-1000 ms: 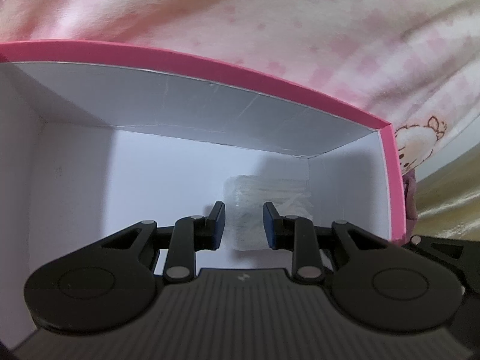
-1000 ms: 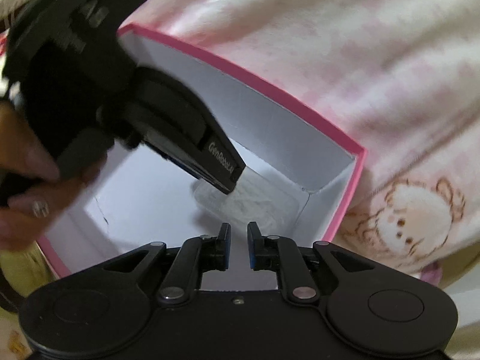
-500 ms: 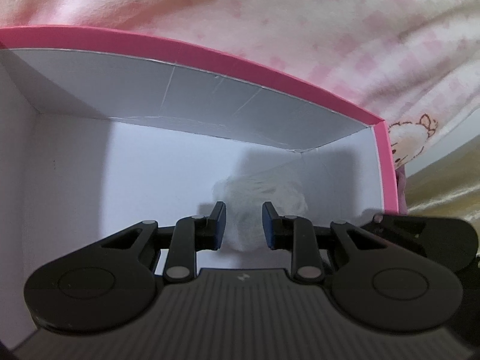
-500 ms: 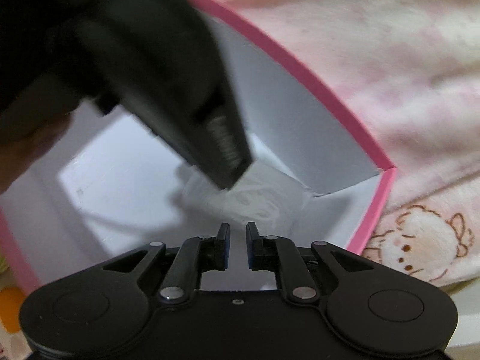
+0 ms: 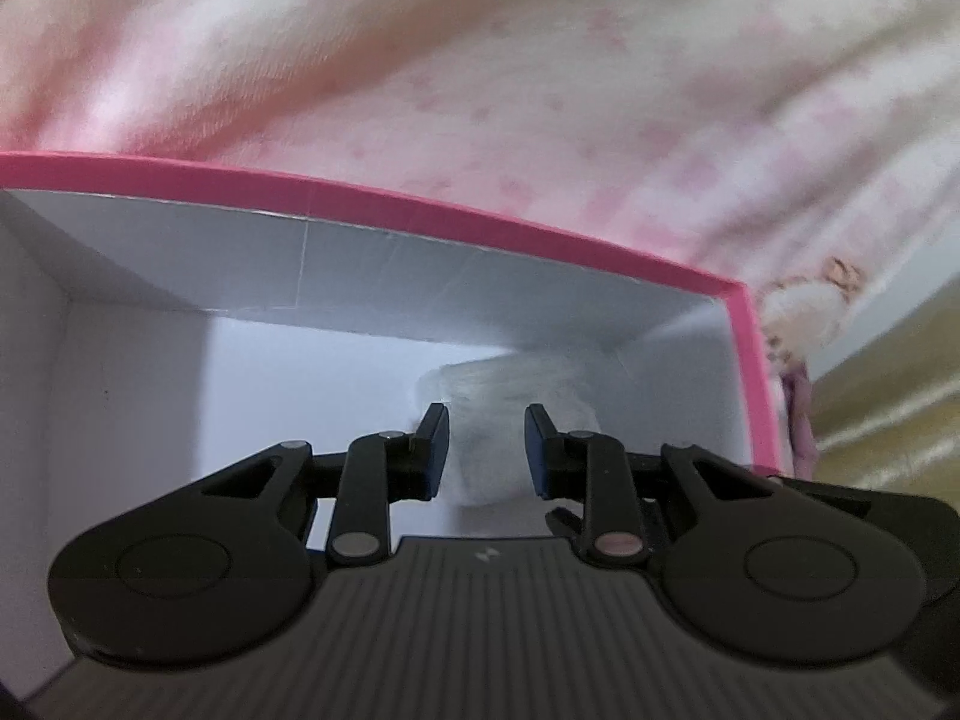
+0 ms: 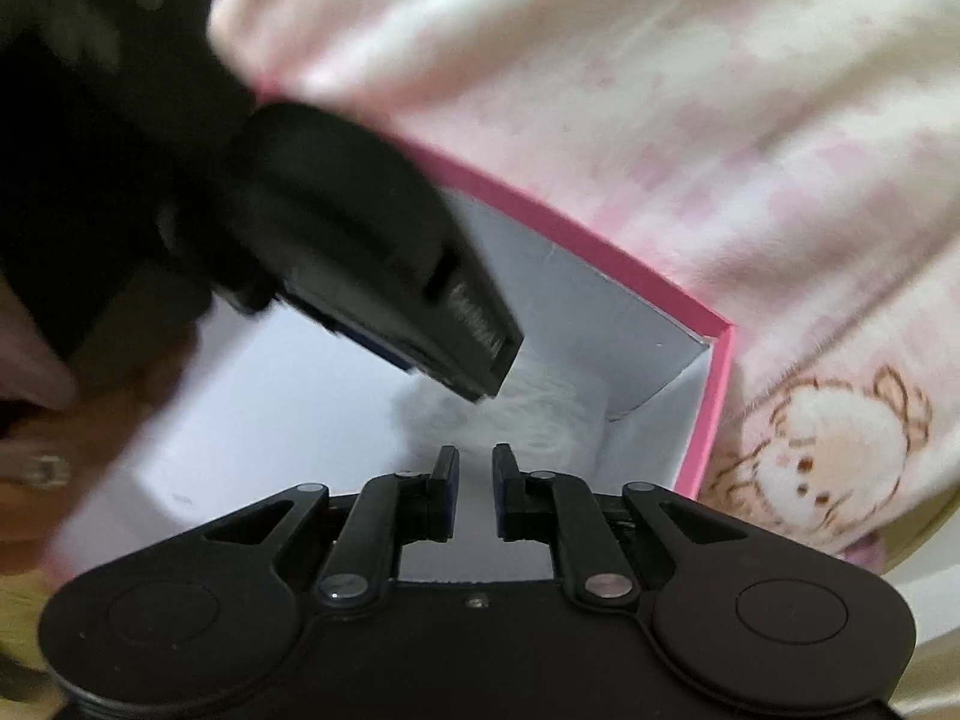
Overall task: Organize objects
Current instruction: 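Lower the swab box onto the pink box floor and open the left tool, then withdraw the left tool and move it toward the green yarn ball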
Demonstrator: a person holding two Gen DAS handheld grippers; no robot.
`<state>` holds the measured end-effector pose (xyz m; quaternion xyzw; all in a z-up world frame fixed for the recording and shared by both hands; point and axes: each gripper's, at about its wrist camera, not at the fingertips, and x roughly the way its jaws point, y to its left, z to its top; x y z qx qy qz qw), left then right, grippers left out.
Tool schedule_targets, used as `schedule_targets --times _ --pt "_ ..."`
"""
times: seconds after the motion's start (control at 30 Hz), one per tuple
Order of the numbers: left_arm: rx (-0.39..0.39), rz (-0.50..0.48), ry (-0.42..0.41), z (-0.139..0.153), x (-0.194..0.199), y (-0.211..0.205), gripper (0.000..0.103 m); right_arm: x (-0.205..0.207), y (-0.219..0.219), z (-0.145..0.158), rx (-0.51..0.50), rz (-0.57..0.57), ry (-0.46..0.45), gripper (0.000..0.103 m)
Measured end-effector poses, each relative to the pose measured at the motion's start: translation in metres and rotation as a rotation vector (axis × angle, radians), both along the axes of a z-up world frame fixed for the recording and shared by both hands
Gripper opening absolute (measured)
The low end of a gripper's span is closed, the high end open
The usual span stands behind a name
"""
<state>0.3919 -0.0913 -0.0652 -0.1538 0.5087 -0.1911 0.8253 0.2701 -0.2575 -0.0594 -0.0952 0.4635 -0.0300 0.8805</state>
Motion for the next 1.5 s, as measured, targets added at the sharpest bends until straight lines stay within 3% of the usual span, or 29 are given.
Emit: schedule_targets --times 0.1,0.3,0.4,0.43,0.83,1.07,1.27,1.37,1.5 --pt "0.009 -0.021 -0.009 0.019 -0.018 0.008 0.028 -0.024 0.005 0.019 0.08 -0.014 -0.047 0.03" --pt "0.037 -0.099 -0.042 0.065 -0.056 0.024 0.038 -0.078 0.004 0.045 0.203 -0.053 -0.094 0.045" --pt "0.077 -0.129 -0.046 0.086 -0.076 0.031 0.041 -0.091 0.001 0.054 0.258 -0.065 -0.107 0.049" --pt "0.087 -0.139 -0.048 0.096 -0.086 0.037 0.041 -0.115 0.009 0.06 0.27 -0.069 -0.109 0.051" --pt "0.205 -0.214 -0.139 0.141 -0.174 0.058 0.051 -0.151 0.041 0.078 0.36 -0.032 -0.059 0.066" --pt "0.206 -0.24 -0.138 0.147 -0.216 0.081 0.058 -0.178 0.074 0.084 0.416 0.024 0.01 0.071" --pt "0.201 -0.24 -0.129 0.136 -0.238 0.103 0.061 -0.189 0.103 0.078 0.44 0.063 0.055 0.084" --pt "0.204 -0.238 -0.115 0.128 -0.246 0.109 0.063 -0.192 0.116 0.077 0.444 0.073 0.072 0.085" --pt "0.179 -0.246 -0.123 0.121 -0.262 0.115 0.075 -0.195 0.125 0.071 0.458 0.078 0.095 0.088"
